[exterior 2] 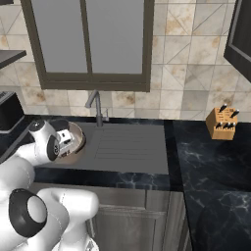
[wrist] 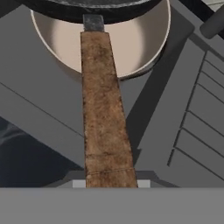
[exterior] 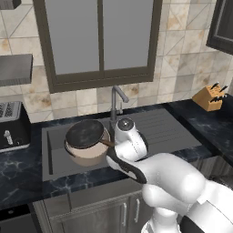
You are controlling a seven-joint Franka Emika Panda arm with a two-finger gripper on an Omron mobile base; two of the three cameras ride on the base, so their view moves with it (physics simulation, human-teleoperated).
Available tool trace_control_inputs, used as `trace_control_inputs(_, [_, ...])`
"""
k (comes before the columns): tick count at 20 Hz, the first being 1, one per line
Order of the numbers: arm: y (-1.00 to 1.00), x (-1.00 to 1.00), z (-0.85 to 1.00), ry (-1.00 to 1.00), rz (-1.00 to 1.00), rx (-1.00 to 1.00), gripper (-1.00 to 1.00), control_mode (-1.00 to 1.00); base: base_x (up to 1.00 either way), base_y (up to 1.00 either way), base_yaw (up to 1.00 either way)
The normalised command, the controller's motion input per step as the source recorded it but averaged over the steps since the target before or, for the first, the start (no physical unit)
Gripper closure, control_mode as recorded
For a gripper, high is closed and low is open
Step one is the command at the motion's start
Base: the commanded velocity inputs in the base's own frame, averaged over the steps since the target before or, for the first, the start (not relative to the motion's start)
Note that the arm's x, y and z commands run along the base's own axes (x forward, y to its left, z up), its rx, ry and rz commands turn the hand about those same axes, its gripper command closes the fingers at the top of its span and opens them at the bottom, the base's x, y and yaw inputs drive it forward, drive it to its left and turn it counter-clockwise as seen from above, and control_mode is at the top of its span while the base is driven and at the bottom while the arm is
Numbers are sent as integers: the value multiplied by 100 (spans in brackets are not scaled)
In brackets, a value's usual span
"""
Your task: Move the pot and pan from the stove into the sink.
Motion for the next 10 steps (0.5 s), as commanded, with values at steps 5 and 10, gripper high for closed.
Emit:
trace_control_inputs(5, [14,29,-2,0,-2,0,100,-100,0,0,0])
trace_control_inputs(10, [28,54,-22,0,-3,0,100,-100,0,0,0])
